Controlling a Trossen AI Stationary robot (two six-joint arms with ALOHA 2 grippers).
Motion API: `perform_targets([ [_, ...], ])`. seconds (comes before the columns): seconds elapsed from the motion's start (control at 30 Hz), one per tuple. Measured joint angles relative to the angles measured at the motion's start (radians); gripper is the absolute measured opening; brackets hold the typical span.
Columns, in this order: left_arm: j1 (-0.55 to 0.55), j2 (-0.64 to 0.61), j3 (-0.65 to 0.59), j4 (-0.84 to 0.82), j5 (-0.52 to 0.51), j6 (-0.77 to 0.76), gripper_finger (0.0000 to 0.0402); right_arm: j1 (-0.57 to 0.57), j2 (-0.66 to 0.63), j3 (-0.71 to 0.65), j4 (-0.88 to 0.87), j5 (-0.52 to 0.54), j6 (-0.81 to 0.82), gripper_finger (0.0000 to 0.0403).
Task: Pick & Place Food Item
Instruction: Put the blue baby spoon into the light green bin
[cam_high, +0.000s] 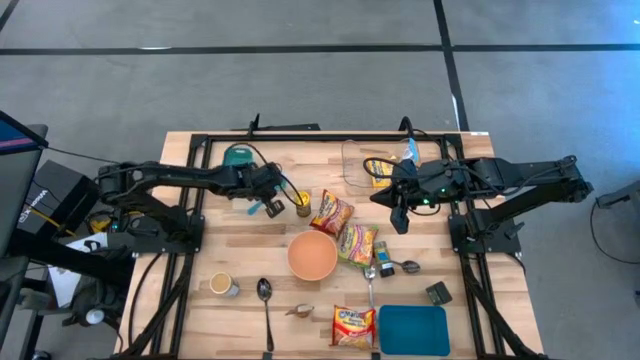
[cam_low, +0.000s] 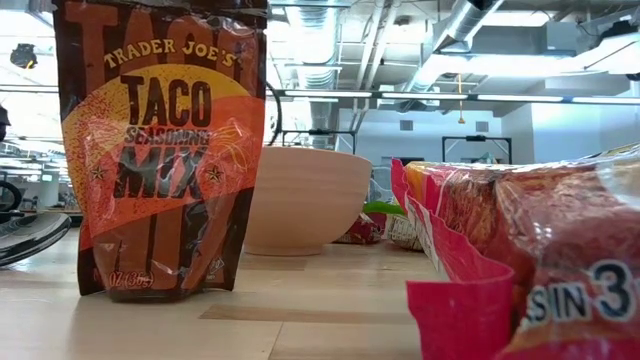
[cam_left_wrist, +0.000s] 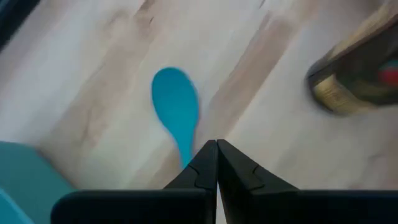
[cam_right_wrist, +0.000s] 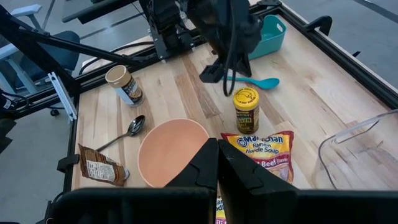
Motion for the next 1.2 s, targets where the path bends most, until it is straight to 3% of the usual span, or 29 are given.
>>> perform_targets([
  [0.13,0.048,-0.057,0.001,-0.001,0.122,-0.116,0.0000,0.000,0.000,0.000,-0.001,0.000,0.000,0.0001],
  [0.3,0.098,-0.071,0.001,0.004,0.232,-0.150,0.0000,0.000,0.000,0.000,0.003,0.003,-0.013,0.0001],
  [0.9,0.098,0.054,0.001,-0.009,0.165,-0.067,0.0000,0.000,0.000,0.000,0.010,0.003,-0.009,0.0001],
  [1.2,0.098,0.053,0.001,-0.011,0.105,-0.067,0.0000,0.000,0.000,0.000,0.010,0.003,0.009,0.0001],
])
